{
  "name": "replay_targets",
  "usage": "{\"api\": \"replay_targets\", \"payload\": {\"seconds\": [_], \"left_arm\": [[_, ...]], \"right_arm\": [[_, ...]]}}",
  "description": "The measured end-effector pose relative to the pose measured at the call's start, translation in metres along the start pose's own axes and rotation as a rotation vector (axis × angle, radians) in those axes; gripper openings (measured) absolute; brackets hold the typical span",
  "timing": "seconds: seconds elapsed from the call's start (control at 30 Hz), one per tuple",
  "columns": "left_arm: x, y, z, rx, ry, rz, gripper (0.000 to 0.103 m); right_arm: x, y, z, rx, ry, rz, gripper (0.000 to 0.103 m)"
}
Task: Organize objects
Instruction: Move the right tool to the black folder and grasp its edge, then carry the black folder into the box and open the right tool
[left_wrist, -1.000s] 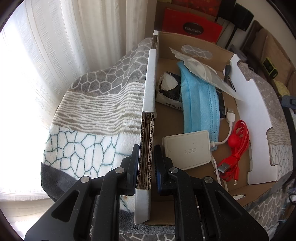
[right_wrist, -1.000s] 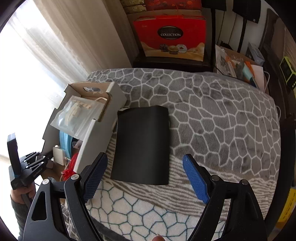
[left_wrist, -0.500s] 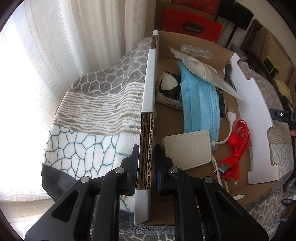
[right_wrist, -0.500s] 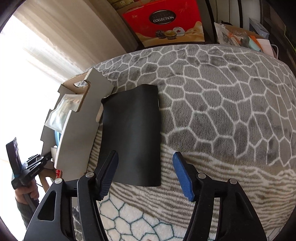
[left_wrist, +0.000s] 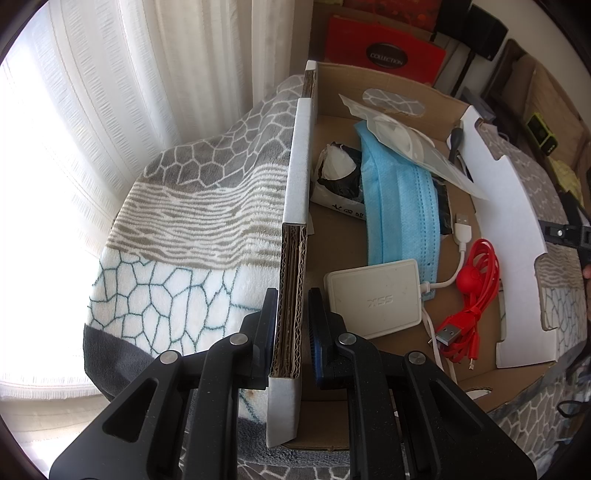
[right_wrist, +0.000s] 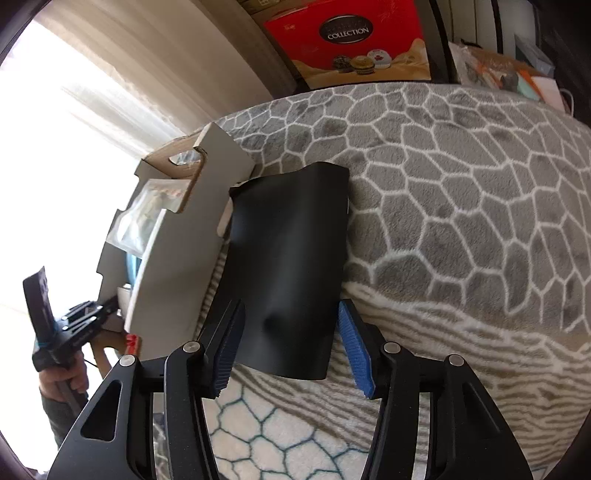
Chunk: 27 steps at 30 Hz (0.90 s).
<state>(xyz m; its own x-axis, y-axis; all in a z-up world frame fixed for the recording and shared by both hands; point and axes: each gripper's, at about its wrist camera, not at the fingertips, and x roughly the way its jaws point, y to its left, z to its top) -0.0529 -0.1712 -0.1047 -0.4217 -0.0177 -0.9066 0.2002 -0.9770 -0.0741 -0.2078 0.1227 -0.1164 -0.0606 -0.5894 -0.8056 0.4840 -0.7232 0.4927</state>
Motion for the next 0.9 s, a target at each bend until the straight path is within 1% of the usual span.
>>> {"api": "replay_targets", "payload": {"seconds": [0.07, 0.1, 0.13, 0.17, 0.2, 0.23, 0.3, 0.33, 0.37, 0.4, 0.47, 0.57, 0.67, 0.8, 0.9], "left_arm": [[0.000, 0.000, 0.000, 0.000, 0.000, 0.000, 0.013], [0.000, 0.001, 0.000, 0.001, 0.000, 0.001, 0.013], [0.000, 0.001, 0.000, 0.001, 0.000, 0.001, 0.013], [0.000, 0.001, 0.000, 0.000, 0.000, 0.000, 0.013], [0.000, 0.001, 0.000, -0.001, -0.001, -0.002, 0.013], [0.000, 0.002, 0.000, -0.001, -0.001, -0.003, 0.013], [0.001, 0.003, 0.000, -0.002, -0.001, -0.003, 0.013], [0.001, 0.005, 0.000, -0.002, 0.000, -0.003, 0.013], [0.001, 0.004, 0.000, -0.002, -0.001, -0.003, 0.013], [0.001, 0.005, 0.000, -0.002, -0.001, -0.003, 0.013], [0.000, 0.005, 0.000, -0.003, -0.001, -0.003, 0.013], [0.000, 0.005, 0.000, -0.004, -0.002, -0.004, 0.013], [0.000, 0.007, 0.000, -0.006, -0.002, -0.005, 0.013], [0.000, 0.007, 0.000, -0.006, -0.002, -0.005, 0.013], [-0.001, 0.008, 0.000, -0.008, -0.002, -0.007, 0.013]], "right_arm": [[0.001, -0.005, 0.001, 0.045, 0.012, 0.072, 0.049], [0.001, -0.005, 0.001, 0.053, 0.014, 0.093, 0.049], [0.000, -0.004, 0.002, 0.054, 0.008, 0.103, 0.049], [-0.001, -0.003, 0.002, 0.059, 0.000, 0.121, 0.046], [-0.002, -0.003, 0.003, 0.069, -0.003, 0.165, 0.043], [-0.002, -0.002, 0.004, 0.088, -0.008, 0.212, 0.043], [-0.005, 0.002, 0.006, 0.108, -0.033, 0.258, 0.041], [-0.006, 0.006, 0.007, 0.106, -0.042, 0.252, 0.037], [-0.006, 0.009, 0.008, 0.106, -0.046, 0.230, 0.026], [-0.006, 0.012, 0.009, 0.106, -0.048, 0.202, 0.017], [-0.005, 0.018, 0.010, 0.094, -0.042, 0.148, 0.014], [-0.004, 0.025, 0.009, 0.079, -0.027, 0.124, 0.009], [-0.009, 0.031, 0.008, 0.071, -0.049, 0.090, 0.006], [-0.025, 0.038, 0.012, 0.074, -0.092, 0.075, 0.003], [-0.038, 0.043, 0.017, 0.090, -0.115, 0.022, 0.003]]}}
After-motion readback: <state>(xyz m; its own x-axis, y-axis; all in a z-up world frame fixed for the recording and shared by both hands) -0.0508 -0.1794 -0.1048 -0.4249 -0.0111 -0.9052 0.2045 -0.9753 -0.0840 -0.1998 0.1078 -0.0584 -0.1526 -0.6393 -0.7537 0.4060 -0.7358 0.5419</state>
